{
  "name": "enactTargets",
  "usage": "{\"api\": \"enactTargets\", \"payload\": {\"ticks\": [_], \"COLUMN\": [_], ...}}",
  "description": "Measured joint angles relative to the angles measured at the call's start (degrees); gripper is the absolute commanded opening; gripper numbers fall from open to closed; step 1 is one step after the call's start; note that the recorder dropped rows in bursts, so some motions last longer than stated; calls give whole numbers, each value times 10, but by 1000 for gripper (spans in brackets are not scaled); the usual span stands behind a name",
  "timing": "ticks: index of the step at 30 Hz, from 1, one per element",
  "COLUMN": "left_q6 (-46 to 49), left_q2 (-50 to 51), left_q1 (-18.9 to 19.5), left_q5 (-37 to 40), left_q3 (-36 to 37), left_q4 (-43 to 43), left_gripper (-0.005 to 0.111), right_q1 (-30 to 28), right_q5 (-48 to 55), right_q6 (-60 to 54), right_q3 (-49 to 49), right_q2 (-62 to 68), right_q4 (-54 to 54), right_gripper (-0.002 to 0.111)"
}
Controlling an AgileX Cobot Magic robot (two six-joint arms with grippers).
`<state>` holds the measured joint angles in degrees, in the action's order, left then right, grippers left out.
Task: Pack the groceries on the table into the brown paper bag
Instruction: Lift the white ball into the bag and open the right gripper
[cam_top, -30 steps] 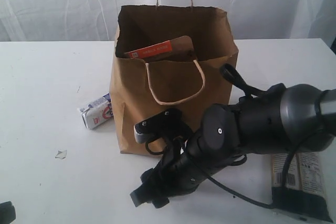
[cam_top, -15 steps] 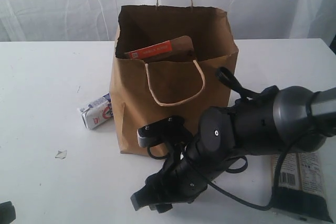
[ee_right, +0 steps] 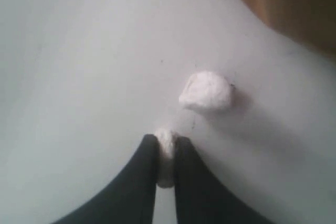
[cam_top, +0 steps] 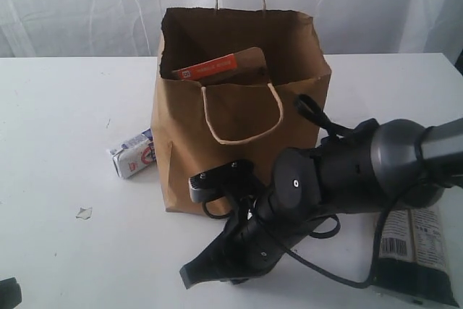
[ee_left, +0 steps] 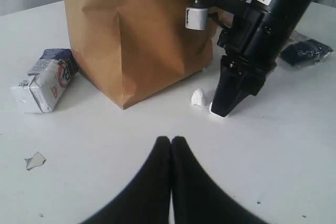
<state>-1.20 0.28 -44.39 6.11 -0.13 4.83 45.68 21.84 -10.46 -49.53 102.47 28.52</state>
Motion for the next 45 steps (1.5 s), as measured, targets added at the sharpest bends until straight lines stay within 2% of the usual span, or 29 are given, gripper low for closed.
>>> {"api": "enactTargets", "payload": {"ticks": [11, 16, 21, 26, 31, 35, 38, 40, 42, 44, 45], "left_q6": [0, 0, 0, 0, 0, 0, 0, 0, 0, 0, 0], "left_q2": [0, 0, 0, 0, 0, 0, 0, 0, 0, 0, 0], "left_q1": [0, 0, 0, 0, 0, 0, 0, 0, 0, 0, 0], "left_q5": [0, 0, 0, 0, 0, 0, 0, 0, 0, 0, 0], "left_q3": [0, 0, 0, 0, 0, 0, 0, 0, 0, 0, 0], "left_q4": [0, 0, 0, 0, 0, 0, 0, 0, 0, 0, 0], "left_gripper": [0, 0, 0, 0, 0, 0, 0, 0, 0, 0, 0], "right_q1": [24, 29, 29, 16, -30, -86, -116, -125, -129, -130, -130], "right_q5": [-8, -4, 10, 19, 21, 31, 65, 84, 104, 116, 120], "right_q6": [2, 15, 24, 71, 123, 133, 135, 135, 135, 135, 135], "right_q3": [79, 138, 145, 95, 9, -83, -160, -194, -219, -229, -232], "right_q2": [-155, -302, -455, -520, -523, -461, -353, -291, -247, -220, -215], "right_q4": [-1, -1, -19, -94, -229, -306, -337, -341, -345, -347, -347], "right_gripper": [1, 1, 1, 1, 1, 1, 1, 9, 40, 61, 63]}}
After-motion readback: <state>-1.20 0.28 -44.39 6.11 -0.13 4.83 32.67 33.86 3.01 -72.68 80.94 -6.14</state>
